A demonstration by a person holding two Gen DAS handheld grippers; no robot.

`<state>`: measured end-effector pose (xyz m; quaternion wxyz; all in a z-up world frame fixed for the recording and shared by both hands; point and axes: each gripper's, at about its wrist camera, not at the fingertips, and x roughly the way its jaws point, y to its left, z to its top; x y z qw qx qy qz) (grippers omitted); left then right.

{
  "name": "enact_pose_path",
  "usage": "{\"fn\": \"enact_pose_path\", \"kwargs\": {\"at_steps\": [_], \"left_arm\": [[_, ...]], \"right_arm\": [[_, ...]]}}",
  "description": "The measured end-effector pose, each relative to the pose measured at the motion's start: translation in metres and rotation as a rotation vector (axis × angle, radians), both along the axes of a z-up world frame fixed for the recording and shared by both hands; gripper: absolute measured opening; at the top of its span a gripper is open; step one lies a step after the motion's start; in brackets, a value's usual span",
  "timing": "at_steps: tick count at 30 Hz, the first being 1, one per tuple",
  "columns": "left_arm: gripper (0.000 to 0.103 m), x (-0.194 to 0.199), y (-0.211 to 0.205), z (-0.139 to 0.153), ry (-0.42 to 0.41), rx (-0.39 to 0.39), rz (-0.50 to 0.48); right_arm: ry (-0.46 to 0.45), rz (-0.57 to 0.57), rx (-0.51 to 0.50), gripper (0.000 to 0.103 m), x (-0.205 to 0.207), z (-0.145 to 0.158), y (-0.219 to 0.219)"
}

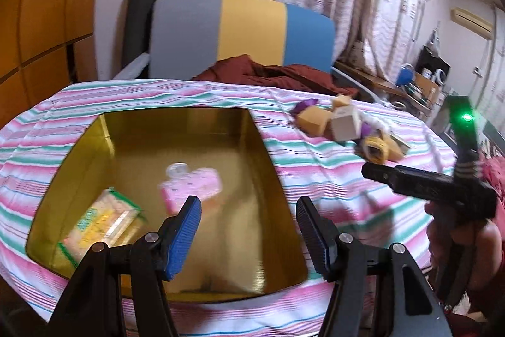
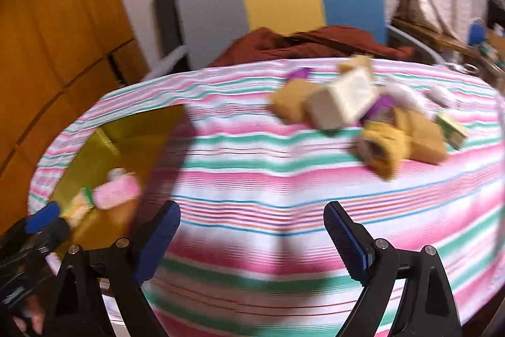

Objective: Organize objects
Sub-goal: 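Open both tools to drop the cracker pack and pink roller into the tray, then grasp the yellow sponge with the right tool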

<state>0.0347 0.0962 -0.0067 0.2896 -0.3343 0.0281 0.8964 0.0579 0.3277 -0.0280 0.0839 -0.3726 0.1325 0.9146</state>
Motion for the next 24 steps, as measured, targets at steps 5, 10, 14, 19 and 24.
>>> {"fn": "enact_pose_path", "kwargs": {"at_steps": [5,10,14,19,24], "left_arm": [[0.064,0.017,0.026,0.000,0.011,-0.007,-0.058],[0.064,0.028,0.048,-0.003,-0.018,0.003,-0.101],[0.064,0.032,0.063,-0.001,-0.021,0.001,-0.127],[0.064,0.034,0.077,-0.002,-0.025,-0.015,-0.144],[0.064,0.034,0.089,-0.004,-0.038,-0.030,-0.160]], "right_arm": [[-0.037,-0.123,-0.002,0.093,0.016,-0.011,0.057],[-0.060,-0.232,0.004,0.093,0.030,-0.020,0.106],[-0.047,-0.323,0.031,0.093,0.029,-0.019,0.141],[-0.027,-0.412,0.042,0.095,0.012,-0.016,0.190],[-0.042,-0.413,0.041,0.095,-0.008,-0.026,0.213]]}}
